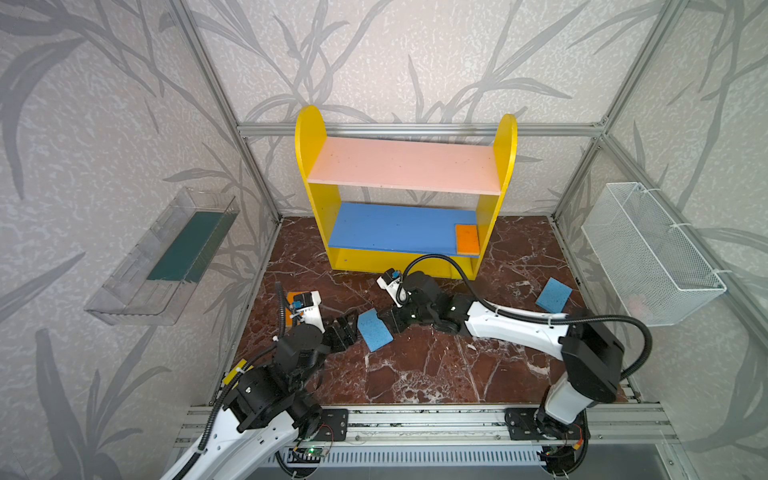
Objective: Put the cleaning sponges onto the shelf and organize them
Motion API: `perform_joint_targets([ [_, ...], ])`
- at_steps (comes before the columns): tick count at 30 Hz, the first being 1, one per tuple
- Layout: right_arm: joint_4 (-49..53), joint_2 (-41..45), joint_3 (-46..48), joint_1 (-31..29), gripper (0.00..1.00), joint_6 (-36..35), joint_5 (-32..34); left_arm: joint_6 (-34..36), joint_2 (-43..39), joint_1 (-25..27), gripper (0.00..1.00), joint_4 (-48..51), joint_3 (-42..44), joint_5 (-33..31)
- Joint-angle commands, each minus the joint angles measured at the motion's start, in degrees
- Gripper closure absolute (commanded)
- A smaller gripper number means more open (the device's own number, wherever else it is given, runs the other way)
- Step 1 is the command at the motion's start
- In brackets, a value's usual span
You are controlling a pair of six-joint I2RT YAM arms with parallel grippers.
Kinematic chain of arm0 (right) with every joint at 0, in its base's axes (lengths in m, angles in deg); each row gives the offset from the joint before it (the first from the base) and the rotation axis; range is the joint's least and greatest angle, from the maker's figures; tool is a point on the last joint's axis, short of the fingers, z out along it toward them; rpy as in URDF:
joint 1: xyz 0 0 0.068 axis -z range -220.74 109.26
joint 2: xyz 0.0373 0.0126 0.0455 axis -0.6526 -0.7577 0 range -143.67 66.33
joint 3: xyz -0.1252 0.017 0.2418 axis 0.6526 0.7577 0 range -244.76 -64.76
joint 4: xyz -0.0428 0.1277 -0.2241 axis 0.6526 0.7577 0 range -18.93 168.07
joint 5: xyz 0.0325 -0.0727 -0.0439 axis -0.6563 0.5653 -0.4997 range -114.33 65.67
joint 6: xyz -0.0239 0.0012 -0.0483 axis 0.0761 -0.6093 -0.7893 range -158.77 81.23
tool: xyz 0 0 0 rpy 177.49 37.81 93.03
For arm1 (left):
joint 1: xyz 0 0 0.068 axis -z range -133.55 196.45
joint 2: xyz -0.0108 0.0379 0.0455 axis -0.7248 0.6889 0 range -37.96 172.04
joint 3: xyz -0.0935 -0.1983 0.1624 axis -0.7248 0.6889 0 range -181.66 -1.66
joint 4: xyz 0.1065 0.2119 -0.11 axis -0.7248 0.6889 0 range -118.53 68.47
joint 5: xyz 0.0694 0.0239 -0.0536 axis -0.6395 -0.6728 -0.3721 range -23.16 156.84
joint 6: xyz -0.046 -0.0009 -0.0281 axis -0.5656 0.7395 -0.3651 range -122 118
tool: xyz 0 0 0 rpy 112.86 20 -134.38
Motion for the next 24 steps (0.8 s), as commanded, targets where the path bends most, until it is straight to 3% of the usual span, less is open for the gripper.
perform_joint_targets([
  [1,1.4,6.0,2.8,1.5,1.00,-2.1,2.9,1.4,4.3,-0.4,0.37,-7.5,-0.5,4.5],
  [5,7.5,8.1,1.9,2.4,0.99,-4.0,3.3,1.3,10.6,-0.4,0.36,-9.5,-2.1,7.8],
  [8,8.2,6.4,2.5,2.5,0.70,-3.0,2.0,0.8,11.1,-0.4,0.26,-10.1,-1.2,6.2],
  [11,6.4,2.6,2.6,2.3,0.54,-1.5,1.0,-0.2,9.2,-0.5,0.19,-7.8,0.7,1.2],
  [14,6.8,-2.9,0.7,2.4,0.52,-0.6,-0.2,-2.5,8.4,-0.8,0.16,-5.3,3.2,-0.5],
  [19,6.1,-10.9,-1.8,2.0,0.53,0.1,-3.3,-8.2,10.2,-2.0,0.15,-5.6,10.3,3.9],
  [24,5.8,-14.7,-2.1,2.1,0.52,0.0,-3.2,-12.4,13.0,-2.8,0.22,-10.2,16.3,7.3],
])
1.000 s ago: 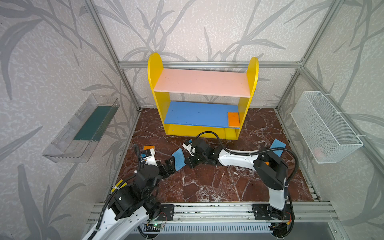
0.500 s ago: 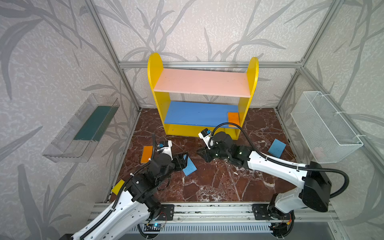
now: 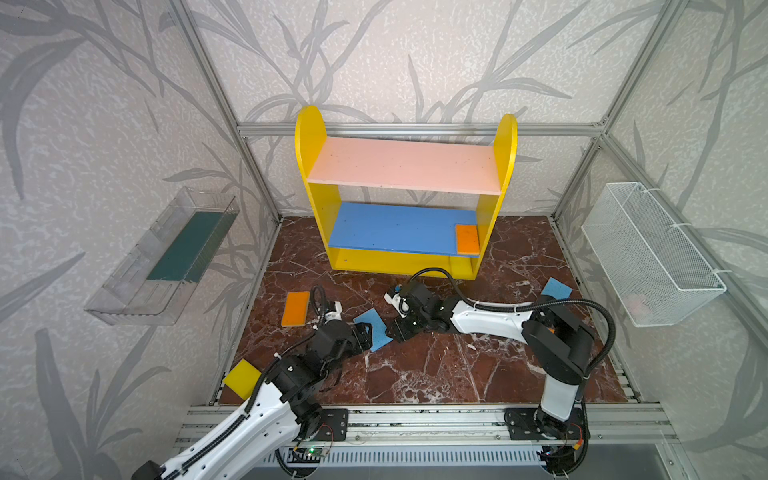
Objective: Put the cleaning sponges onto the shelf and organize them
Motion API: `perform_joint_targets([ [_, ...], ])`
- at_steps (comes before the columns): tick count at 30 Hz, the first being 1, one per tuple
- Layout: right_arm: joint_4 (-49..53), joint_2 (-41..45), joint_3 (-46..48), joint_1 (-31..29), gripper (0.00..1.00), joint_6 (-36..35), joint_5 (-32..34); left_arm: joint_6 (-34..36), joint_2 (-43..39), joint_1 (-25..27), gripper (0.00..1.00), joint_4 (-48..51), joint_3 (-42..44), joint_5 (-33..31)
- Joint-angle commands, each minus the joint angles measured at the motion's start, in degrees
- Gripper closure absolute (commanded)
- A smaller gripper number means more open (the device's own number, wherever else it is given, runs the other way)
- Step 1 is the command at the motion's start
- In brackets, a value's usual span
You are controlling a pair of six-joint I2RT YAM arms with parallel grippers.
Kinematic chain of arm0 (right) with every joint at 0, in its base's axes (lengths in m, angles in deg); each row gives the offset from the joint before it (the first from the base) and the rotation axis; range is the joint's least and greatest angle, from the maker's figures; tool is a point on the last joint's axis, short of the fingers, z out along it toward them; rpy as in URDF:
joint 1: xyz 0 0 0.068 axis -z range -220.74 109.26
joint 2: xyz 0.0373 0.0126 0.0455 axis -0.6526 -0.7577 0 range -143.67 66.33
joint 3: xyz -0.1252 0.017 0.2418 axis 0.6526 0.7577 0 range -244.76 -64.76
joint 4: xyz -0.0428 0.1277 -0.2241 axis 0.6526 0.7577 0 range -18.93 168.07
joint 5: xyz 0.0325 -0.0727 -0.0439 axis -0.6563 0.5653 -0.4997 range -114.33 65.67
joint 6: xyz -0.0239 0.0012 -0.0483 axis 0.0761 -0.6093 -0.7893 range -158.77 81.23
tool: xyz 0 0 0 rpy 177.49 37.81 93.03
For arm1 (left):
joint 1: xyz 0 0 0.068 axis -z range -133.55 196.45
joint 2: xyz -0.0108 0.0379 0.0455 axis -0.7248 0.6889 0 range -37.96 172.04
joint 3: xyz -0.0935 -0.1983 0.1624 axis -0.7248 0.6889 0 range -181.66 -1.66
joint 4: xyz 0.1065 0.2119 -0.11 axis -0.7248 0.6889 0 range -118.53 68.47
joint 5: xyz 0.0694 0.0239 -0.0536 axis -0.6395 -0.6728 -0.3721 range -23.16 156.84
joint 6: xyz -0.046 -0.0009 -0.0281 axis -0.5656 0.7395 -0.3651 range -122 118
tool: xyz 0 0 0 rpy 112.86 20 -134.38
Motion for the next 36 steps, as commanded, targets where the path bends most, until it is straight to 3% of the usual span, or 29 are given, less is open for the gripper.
perform_joint_targets([
  [1,0.1,-1.4,-2.1,-0.2,0.52,0.1,-1.1,-4.2,2.3,-0.6,0.24,-1.9,1.4,1.6],
  [6,-0.8,-3.1,-1.6,0.5,0.52,0.9,-1.8,-5.5,7.4,-0.9,0.32,0.6,-0.1,-0.9],
  [15,-2.7,-0.8,2.1,2.0,0.53,1.2,-2.7,-6.6,18.0,-2.2,0.50,-9.2,0.2,1.4],
  [27,-3.3,6.7,8.8,3.9,0.53,0.5,-2.0,-6.2,28.3,-2.6,0.53,-15.3,-1.8,2.2],
  [33,-4.5,12.8,12.6,4.3,0.53,0.9,-1.1,-6.2,31.0,-2.7,0.68,-16.7,-2.2,2.3],
  [36,-4.3,15.0,14.1,4.7,0.53,0.7,-0.6,-6.1,31.6,-2.8,0.80,-16.4,-2.5,2.3],
])
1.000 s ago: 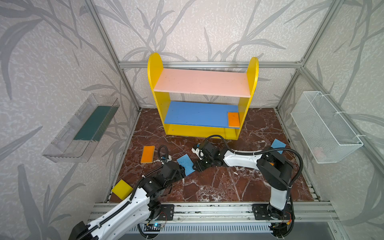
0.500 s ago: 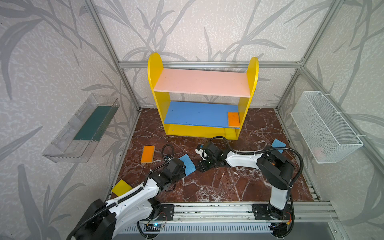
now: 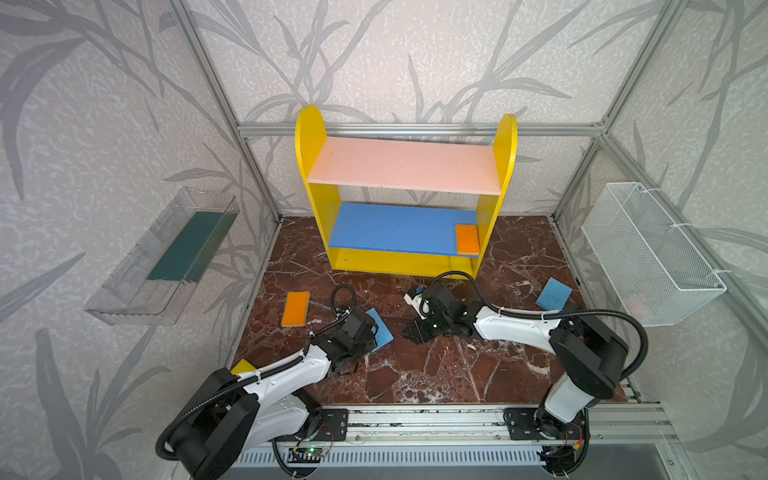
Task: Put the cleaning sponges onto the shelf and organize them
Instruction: 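Lift the blue sponge with the left gripper up to the pink shelf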
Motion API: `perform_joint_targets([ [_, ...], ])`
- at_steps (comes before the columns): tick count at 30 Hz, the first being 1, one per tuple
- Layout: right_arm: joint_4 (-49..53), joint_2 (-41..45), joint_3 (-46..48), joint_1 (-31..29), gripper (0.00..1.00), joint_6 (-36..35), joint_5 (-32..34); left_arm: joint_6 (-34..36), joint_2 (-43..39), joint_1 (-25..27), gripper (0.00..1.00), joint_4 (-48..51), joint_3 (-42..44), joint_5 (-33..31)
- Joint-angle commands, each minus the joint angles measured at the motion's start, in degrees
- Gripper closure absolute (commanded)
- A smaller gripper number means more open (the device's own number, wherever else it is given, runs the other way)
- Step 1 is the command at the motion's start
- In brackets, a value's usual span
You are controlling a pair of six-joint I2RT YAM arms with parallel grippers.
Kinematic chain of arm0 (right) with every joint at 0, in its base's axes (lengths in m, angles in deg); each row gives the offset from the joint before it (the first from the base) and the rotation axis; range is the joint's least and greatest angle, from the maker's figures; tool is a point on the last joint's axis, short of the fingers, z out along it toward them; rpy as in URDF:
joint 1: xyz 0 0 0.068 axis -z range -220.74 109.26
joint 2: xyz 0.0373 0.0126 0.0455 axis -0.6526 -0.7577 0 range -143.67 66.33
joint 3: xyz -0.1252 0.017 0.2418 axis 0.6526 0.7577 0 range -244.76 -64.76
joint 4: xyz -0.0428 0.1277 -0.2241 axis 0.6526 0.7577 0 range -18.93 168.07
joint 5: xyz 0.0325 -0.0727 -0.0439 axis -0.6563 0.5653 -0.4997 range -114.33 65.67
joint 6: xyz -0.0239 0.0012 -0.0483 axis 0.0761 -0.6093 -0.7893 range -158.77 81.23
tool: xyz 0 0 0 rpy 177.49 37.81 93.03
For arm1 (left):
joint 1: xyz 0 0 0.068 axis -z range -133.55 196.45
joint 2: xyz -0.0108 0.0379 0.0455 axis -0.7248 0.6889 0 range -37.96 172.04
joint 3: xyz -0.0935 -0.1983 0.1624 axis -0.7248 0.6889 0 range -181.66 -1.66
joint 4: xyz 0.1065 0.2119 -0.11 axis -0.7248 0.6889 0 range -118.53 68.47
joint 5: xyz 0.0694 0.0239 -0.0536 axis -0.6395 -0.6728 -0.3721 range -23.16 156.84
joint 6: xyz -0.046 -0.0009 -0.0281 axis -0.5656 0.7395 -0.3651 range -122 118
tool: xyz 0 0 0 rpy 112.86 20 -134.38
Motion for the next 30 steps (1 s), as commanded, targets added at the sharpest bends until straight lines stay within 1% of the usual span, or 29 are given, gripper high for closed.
perform_joint_targets([
  [1,-0.8,3.5,1.6,0.6,0.53,-0.3,1.1,-0.4,0.7,-0.4,0.85,0.2,-1.8,-0.4],
  [4,-0.8,5.3,2.8,1.2,0.53,-0.3,1.1,0.2,0.3,-0.4,0.99,1.7,-2.6,-0.8],
  [7,-0.8,7.2,4.1,1.8,0.53,-0.3,1.2,2.1,-0.8,-0.4,1.00,4.0,-4.6,-0.8],
  [10,-0.5,9.9,5.7,3.1,0.53,-0.1,0.8,5.0,-2.4,-0.4,1.00,8.3,-8.5,-0.4],
  [15,0.8,18.0,10.2,7.5,0.53,0.4,-0.2,10.9,-7.6,-0.5,1.00,16.0,-17.6,-1.6],
  [18,2.2,24.2,13.4,10.9,0.53,0.9,-0.6,15.7,-8.3,-0.4,1.00,20.7,-26.7,-1.8],
  [21,2.5,29.4,16.8,13.9,0.53,2.0,-0.1,20.3,-5.4,-0.4,1.00,24.6,-37.6,-0.6],
  [23,2.5,31.9,18.5,15.4,0.53,2.5,-0.4,23.5,-2.2,-0.4,1.00,27.0,-45.6,0.2],
  [27,4.7,34.7,18.9,17.6,0.53,2.5,-1.8,28.8,5.2,-0.4,1.00,30.2,-60.8,3.1],
  [30,6.3,35.9,18.9,19.5,0.53,1.9,-2.3,31.9,12.5,-0.5,1.00,33.2,-74.9,5.9],
])
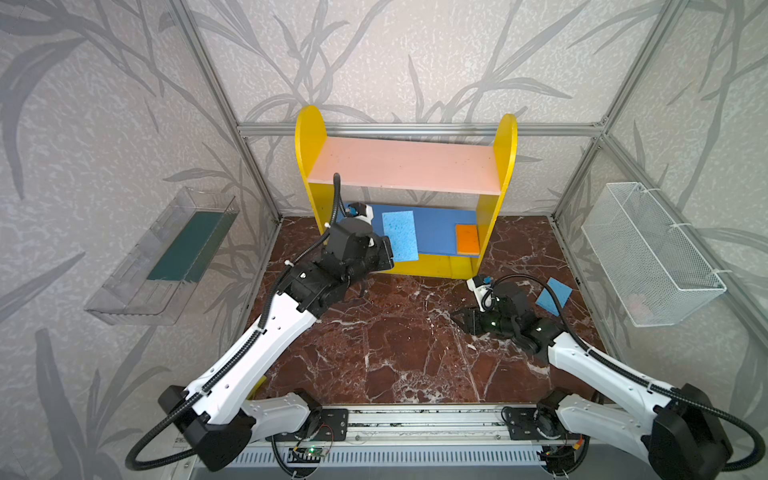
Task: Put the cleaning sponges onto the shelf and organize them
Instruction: 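Lift the blue sponge with the left gripper up to the pink shelf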
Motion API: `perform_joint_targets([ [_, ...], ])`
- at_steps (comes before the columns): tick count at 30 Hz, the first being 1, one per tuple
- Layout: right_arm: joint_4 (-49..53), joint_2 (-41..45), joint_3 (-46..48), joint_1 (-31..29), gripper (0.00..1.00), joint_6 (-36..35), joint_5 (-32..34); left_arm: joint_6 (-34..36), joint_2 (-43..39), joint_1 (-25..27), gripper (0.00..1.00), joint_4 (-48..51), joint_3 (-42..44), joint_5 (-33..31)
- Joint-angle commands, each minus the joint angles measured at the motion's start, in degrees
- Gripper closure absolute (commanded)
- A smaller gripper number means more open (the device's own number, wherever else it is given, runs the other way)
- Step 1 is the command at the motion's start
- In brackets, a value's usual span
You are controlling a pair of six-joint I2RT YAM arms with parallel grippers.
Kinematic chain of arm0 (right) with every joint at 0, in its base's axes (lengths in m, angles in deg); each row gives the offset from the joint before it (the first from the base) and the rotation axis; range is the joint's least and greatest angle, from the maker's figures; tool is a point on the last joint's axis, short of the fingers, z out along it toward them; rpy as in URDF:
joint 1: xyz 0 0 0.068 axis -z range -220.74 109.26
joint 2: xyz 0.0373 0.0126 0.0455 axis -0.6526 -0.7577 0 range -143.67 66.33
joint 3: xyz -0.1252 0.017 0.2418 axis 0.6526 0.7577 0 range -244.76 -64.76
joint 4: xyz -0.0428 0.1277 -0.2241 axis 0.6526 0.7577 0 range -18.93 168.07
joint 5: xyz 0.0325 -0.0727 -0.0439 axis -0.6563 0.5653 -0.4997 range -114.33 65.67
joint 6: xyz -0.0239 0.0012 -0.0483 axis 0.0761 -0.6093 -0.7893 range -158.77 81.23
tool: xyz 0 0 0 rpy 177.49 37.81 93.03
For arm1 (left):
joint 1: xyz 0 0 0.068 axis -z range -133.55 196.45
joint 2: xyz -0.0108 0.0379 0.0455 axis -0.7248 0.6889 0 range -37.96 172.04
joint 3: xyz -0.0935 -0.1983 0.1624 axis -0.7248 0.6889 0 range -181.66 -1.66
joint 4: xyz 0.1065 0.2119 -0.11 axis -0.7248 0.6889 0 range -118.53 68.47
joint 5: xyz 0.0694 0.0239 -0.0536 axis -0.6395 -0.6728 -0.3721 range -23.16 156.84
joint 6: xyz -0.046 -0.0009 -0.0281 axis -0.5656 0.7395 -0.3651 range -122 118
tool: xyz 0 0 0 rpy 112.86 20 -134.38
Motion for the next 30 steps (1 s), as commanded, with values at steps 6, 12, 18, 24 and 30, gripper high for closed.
perform_joint_targets([
  [6,2.5,0.1,0.2,4.3,0.53,-1.1,-2.8,11.5,24.2,-0.2,1.00,16.9,-42.9,7.2],
  [12,1.3,-4.5,-0.1,4.8,0.53,-1.5,-4.1,12.3,42.5,-0.3,1.00,20.8,-70.7,12.0],
  [18,1.4,-7.7,-0.7,5.0,0.54,-2.4,-6.0,9.3,45.1,-0.3,1.00,5.4,-64.5,15.0],
  [24,0.6,-8.4,0.2,5.0,0.55,-2.2,-6.4,5.9,51.6,-0.2,1.00,-0.4,-69.3,17.2],
  [30,0.2,-8.9,0.5,4.9,0.55,-2.1,-6.5,3.9,54.0,-0.2,1.00,-5.8,-69.1,16.9],
])
